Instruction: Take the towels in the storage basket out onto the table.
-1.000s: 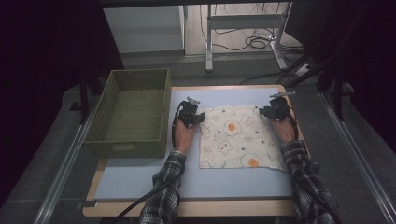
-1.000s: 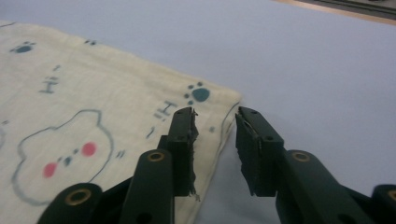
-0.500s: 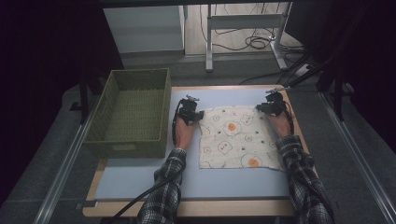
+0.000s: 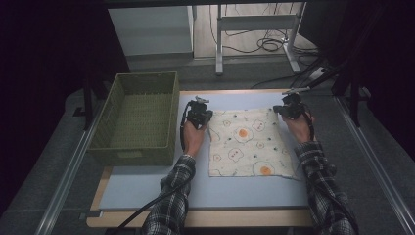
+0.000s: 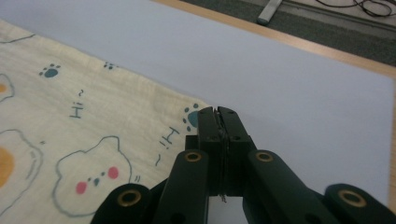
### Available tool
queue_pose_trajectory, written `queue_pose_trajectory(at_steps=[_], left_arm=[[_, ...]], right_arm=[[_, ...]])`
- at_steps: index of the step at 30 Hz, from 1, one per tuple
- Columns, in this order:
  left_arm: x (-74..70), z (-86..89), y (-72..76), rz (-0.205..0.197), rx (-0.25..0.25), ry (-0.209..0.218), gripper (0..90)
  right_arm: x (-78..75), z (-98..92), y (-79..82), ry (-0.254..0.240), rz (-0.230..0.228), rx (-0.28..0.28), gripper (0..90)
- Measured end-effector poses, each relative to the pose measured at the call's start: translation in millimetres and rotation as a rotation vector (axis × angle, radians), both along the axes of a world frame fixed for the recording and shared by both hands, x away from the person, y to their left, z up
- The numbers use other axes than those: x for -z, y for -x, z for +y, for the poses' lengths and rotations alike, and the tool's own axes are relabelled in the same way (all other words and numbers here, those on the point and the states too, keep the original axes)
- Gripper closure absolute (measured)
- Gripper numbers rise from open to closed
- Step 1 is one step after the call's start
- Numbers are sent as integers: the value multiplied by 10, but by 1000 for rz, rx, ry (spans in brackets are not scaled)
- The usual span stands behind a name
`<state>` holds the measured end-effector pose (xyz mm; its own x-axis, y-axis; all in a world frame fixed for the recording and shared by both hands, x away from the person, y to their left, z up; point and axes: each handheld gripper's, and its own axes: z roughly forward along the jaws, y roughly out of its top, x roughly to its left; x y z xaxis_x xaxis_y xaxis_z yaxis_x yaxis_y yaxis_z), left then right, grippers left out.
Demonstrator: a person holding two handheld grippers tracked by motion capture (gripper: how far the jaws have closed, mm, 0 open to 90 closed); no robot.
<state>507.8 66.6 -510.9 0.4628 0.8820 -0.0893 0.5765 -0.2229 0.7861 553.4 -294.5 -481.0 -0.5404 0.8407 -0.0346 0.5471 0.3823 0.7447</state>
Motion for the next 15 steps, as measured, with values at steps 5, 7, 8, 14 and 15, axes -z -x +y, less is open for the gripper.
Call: queue_pose_trajectory(at_steps=[5,7,8,14,15], left_arm=[[-127,-28,136,-43,22,-45,876],[-134,-29,160,-46,26,-43,875],[-140,-31,196,-46,34,-42,875],[-114,-55,449,-54,78,-34,874],[-108,-51,498,-57,84,-28,873]], right_arm=[[-142,-120,168,-11,-34,-18,891],[-184,-185,237,-30,-37,-25,891],[-184,-185,237,-30,-37,-25,891],[-242,-322,530,-59,-30,-58,891],[-243,-336,583,-63,-29,-64,891]])
